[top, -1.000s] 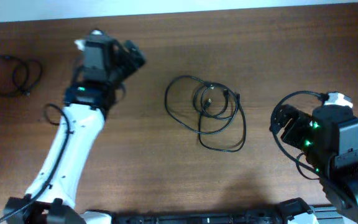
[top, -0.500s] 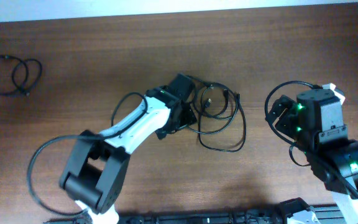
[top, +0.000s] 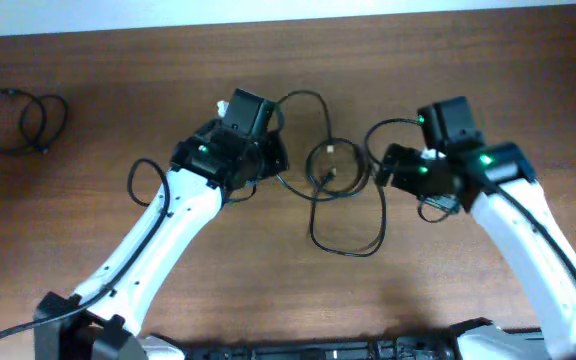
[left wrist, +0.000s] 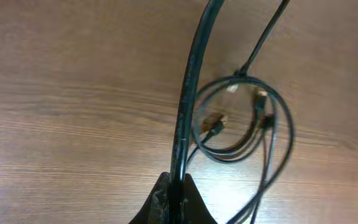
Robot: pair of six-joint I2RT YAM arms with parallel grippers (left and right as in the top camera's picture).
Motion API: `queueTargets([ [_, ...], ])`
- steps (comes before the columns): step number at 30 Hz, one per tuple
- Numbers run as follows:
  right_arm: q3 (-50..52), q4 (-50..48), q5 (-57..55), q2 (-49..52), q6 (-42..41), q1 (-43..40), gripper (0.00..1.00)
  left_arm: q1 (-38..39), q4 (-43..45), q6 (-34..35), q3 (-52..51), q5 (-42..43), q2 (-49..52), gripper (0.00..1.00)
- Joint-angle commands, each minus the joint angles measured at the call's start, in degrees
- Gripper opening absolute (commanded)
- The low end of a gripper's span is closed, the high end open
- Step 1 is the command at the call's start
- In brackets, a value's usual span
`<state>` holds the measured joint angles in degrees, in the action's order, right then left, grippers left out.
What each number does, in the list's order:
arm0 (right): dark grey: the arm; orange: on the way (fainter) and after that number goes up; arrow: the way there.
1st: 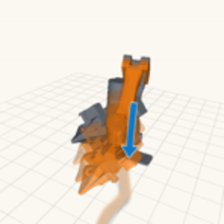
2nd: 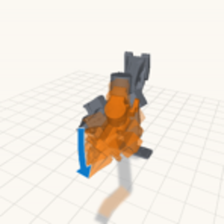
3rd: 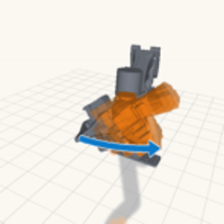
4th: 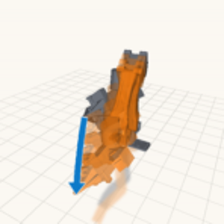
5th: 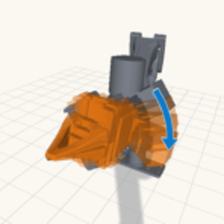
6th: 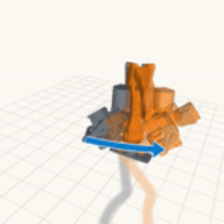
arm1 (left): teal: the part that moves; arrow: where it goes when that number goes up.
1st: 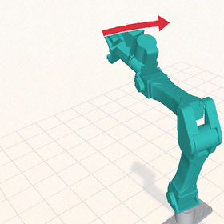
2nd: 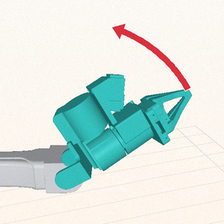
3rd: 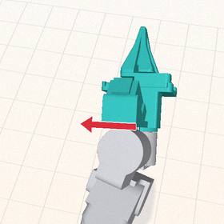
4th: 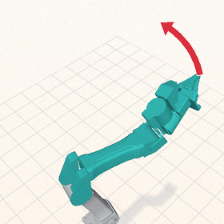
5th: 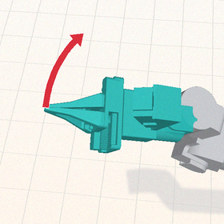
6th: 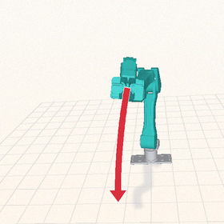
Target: Untangle cables
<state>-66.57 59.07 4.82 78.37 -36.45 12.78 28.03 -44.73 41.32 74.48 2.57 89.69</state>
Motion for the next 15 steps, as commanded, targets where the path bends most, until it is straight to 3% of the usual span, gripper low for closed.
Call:
queueTargets([
  [1, -0.1, -1.5, 6.1, 8.1, 3.7, 0.0, 0.99, -0.4, 0.6, -1.1, 0.4, -0.8, -0.6, 0.00],
  [6, -0.1, 6.1, 6.6, 10.8, 7.5, 0.0, 0.95, -6.1, 5.3, -1.0, 0.5, -6.9, -5.7, 0.00],
  [10, 0.1, 13.6, 6.5, 6.7, 1.9, 2.7, 0.95, -7.5, 5.3, -1.1, 0.5, -6.9, -5.8, 0.00],
  [12, 0.4, 13.7, -1.0, 0.2, -7.8, 8.3, 0.96, -7.5, 5.1, -1.1, 0.5, -6.9, -5.8, 0.00],
  [13, 2.3, 14.4, -11.1, -4.1, -21.2, 14.6, 0.98, -7.5, 5.3, -1.1, 0.5, -7.2, -5.8, 0.00],
  [15, 7.0, 13.9, -16.6, -5.7, -37.2, 20.4, 0.98, -7.5, 5.1, -1.1, 0.5, -7.1, -5.8, 0.00],
])
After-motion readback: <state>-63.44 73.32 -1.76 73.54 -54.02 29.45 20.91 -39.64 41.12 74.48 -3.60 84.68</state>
